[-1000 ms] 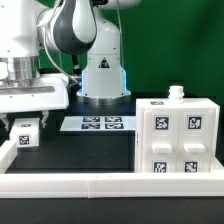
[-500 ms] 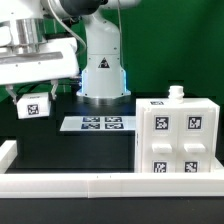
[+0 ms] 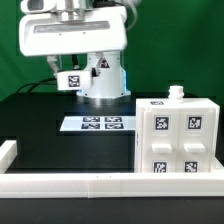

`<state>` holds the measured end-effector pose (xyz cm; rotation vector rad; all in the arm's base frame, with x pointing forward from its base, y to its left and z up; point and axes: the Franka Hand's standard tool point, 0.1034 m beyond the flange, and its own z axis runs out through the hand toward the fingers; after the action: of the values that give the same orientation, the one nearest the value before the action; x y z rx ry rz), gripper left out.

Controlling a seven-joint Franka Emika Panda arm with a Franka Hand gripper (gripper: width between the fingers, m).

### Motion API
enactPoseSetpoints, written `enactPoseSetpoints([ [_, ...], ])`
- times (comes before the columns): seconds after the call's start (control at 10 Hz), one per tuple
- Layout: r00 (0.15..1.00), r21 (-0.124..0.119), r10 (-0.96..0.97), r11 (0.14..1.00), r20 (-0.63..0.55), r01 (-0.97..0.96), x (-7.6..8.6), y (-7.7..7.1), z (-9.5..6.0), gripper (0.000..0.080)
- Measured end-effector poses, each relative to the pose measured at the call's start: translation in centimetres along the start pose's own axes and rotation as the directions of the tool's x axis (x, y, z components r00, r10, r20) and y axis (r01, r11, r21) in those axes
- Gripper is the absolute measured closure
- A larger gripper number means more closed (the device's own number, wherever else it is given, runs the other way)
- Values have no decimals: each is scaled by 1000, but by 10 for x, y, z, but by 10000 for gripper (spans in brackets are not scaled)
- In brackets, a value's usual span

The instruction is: Assemble cabinet

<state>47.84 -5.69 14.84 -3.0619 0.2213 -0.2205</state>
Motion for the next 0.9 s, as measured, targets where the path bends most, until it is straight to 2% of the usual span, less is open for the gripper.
enactPoseSetpoints([
  [0.2, 988, 6, 152, 988, 4, -152, 26, -55, 0, 238],
  [0.3, 989, 17, 146, 989, -4, -146, 35, -64, -1, 238],
  [0.8, 990, 15, 142, 990, -1, -142, 33, -64, 1, 238],
  [0.9, 990, 18, 138, 990, 0, -138, 36, -76, -2, 238],
])
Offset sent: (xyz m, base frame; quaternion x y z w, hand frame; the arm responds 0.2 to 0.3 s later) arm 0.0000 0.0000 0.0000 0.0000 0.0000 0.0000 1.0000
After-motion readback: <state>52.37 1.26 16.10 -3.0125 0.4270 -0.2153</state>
